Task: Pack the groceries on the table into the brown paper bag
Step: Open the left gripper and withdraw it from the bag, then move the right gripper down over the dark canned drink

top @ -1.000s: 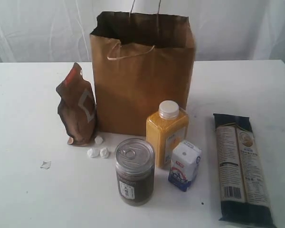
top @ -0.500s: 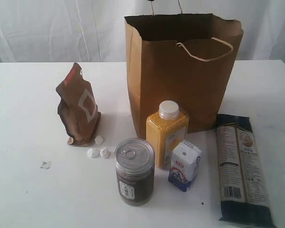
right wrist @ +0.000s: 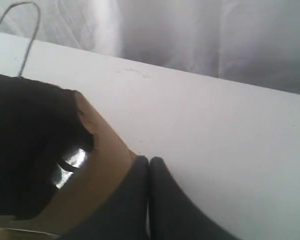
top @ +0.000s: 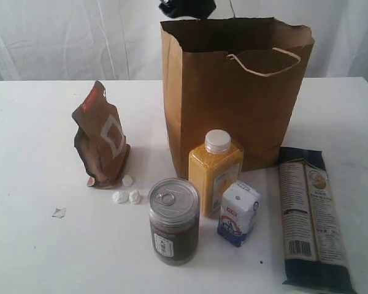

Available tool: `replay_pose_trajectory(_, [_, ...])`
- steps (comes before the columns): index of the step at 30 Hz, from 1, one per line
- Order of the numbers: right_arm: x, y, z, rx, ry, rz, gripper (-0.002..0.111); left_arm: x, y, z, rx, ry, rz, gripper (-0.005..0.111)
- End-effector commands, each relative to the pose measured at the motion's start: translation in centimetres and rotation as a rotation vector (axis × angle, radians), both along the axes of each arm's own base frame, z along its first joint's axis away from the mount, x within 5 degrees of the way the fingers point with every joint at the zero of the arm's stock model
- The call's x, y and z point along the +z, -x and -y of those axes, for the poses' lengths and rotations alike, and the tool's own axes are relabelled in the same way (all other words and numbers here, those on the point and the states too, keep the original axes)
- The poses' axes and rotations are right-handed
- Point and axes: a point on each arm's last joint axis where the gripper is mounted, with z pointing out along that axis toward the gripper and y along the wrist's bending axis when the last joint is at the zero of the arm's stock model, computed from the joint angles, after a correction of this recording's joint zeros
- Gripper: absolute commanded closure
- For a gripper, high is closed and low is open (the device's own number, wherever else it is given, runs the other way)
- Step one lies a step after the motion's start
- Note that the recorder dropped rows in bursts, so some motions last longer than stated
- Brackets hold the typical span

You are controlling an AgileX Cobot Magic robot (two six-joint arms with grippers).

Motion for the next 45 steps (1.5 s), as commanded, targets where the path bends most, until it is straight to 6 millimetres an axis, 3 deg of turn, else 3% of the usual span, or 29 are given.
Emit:
replay_pose_trajectory(1, [1.7,1.9,2.5,-0.104,-0.006,0.019,0.108,3.1,1.9,-2.6,0.104,0.029,0.062,0.021])
replay_pose_trajectory(5, [2.5,2.9,3.8,-0.153,-0.002,0.038,0.108,5.3,3.4,-5.2,0.211,0.016,0.122,0.046])
replay_pose_trajectory(10, [1.7,4.1,4.4,-0.213,-0.001,0.029,0.108,6.4,5.7,-9.4,0.416,-0.128,0.083,0.107])
replay_pose_trajectory(14, [1.3,6.0,3.7,-0.276,-0.013,0.052,0.108,6.1,7.0,-12.4,0.632,-0.257,-0.011,0.107])
replay_pose_trajectory(20, [0.7,10.9,2.0,-0.400,-0.004,0.139,0.108,5.8,6.7,-15.1,0.842,-0.184,-0.042,0.107])
replay_pose_trajectory(24, [-0.9,13.6,0.6,-0.491,-0.003,0.221,0.108,3.9,6.6,-17.2,0.917,-0.176,-0.145,0.107])
replay_pose_trajectory(26, [-2.7,14.4,-0.8,-0.470,0.005,0.220,0.108,3.0,6.6,-18.3,0.917,-0.125,-0.140,0.107])
replay_pose_trajectory(28, [-4.8,14.9,-2.9,-0.357,0.030,0.210,0.108,2.3,7.0,-19.5,0.943,-0.046,-0.113,0.107])
replay_pose_trajectory(32, [-7.5,15.8,-8.2,0.029,0.116,0.233,0.108,0.1,8.4,-22.1,0.986,0.090,-0.036,0.107])
replay_pose_trajectory(36, [-7.4,17.2,-13.0,0.305,0.047,0.270,0.108,-3.0,11.9,-24.0,0.992,0.154,0.075,0.107])
replay_pose_trajectory(40, [-7.5,19.3,-17.0,0.604,0.052,0.292,0.108,-7.2,16.5,-24.7,0.968,0.219,0.115,0.107])
replay_pose_trajectory(45, [-8.6,21.7,-20.3,0.869,0.097,0.345,0.105,-13.5,21.0,-24.4,0.915,0.388,0.091,0.107])
